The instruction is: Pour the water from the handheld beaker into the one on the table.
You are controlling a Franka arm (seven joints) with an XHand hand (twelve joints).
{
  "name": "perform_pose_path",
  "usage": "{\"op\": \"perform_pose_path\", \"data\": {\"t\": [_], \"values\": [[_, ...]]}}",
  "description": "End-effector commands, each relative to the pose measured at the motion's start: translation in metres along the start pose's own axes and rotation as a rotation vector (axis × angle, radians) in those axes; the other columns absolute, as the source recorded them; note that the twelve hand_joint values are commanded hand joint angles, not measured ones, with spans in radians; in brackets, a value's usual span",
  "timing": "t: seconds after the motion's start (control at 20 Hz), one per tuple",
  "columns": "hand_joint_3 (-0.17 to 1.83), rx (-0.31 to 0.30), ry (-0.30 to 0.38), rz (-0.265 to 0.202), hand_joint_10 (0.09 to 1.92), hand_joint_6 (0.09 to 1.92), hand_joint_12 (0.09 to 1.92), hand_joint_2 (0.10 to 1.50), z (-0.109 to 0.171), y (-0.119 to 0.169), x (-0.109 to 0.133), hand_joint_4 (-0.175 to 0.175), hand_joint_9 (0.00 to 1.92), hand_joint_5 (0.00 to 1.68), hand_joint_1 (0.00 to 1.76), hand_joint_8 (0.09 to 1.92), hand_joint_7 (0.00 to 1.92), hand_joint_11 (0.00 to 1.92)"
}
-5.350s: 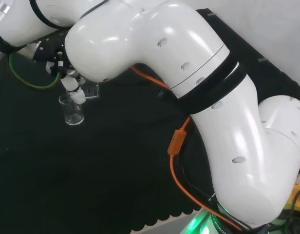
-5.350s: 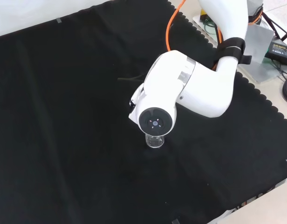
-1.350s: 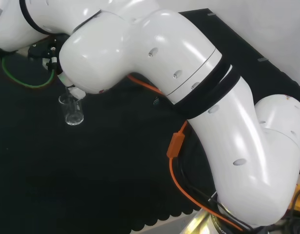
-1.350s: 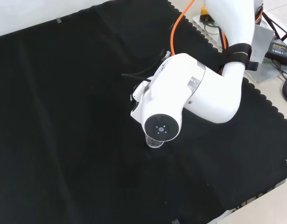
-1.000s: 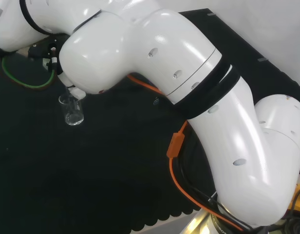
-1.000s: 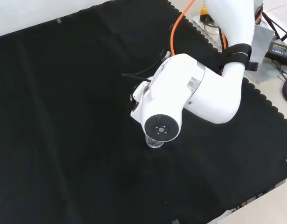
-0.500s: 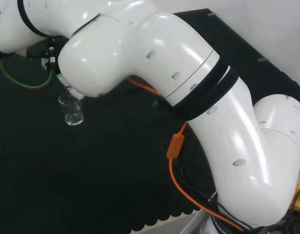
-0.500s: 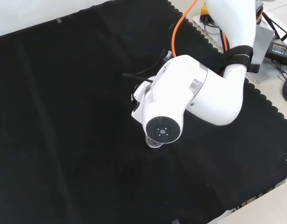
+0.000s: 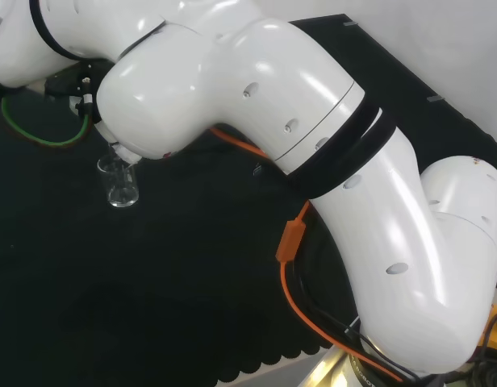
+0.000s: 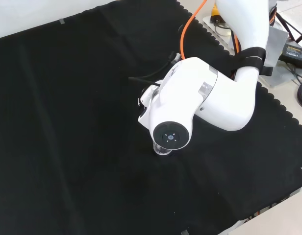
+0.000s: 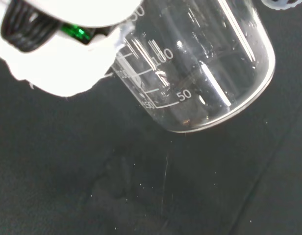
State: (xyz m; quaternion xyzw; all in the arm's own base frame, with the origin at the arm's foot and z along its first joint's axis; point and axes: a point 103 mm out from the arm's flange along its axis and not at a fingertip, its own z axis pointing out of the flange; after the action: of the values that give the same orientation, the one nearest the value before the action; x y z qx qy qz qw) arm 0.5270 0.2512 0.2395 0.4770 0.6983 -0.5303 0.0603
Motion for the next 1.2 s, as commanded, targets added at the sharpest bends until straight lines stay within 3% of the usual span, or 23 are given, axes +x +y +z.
{"op": "perform_pose_path", "data": {"t": [0.05,0.45,0.65,0.85,1.2], "values": [[0.77,-0.057,0.018,-0.012,0.09,0.69,0.77,0.60,-0.001,-0.003,-0.003,0.054,1.65,1.29,1.17,0.09,1.69,1.38],[0.77,-0.147,0.083,-0.055,0.09,0.69,0.76,0.60,0.003,-0.005,-0.013,0.055,1.65,1.29,1.17,0.09,1.69,1.38],[0.77,-0.242,0.157,-0.081,0.09,0.69,0.76,0.60,0.012,-0.004,-0.027,0.055,1.65,1.29,1.17,0.09,1.69,1.38],[0.77,-0.322,0.321,-0.147,0.09,0.69,0.76,0.60,0.028,0.005,-0.044,0.056,1.65,1.29,1.17,0.09,1.69,1.38],[0.77,-0.417,0.463,-0.184,0.09,0.69,0.76,0.60,0.046,0.021,-0.061,0.057,1.65,1.29,1.17,0.09,1.69,1.38]]}}
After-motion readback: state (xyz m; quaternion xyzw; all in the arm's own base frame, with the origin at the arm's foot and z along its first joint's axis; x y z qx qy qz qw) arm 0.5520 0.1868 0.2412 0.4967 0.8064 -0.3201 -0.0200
